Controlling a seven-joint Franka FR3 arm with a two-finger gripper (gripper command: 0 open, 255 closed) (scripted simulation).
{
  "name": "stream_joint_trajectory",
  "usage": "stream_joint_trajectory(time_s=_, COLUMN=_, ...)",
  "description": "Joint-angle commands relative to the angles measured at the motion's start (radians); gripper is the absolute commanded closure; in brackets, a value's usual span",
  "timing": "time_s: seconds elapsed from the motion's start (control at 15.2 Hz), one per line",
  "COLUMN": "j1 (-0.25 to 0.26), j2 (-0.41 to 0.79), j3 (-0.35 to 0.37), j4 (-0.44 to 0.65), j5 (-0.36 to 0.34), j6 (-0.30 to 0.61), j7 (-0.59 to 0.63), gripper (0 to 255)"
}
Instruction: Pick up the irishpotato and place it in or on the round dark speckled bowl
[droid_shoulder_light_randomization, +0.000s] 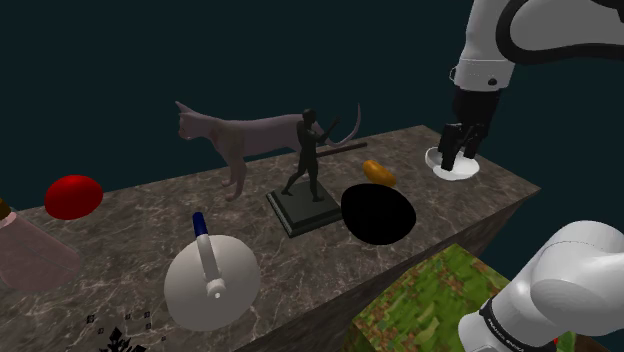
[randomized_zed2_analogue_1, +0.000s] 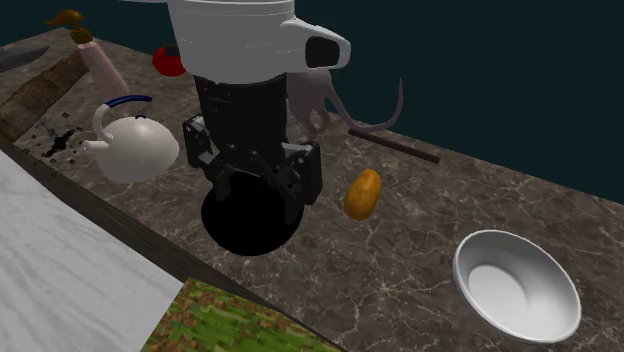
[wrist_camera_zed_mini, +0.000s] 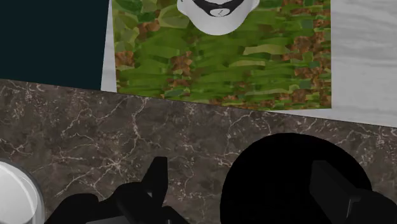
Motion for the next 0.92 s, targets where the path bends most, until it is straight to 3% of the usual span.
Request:
stream_joint_trajectory(time_s=0.0, j1=0.000, j2=0.000, j3=0.000, j4=0.000, j5=0.000, j6=0.000, j7=0.000, gripper=0)
stream_joint_trajectory(time_s=0.86, j1=-0.044, j2=0.345, j3=-0.059, j4=-0.028, j5=-0.055, j6=0.477, j7=-0.016, gripper=0)
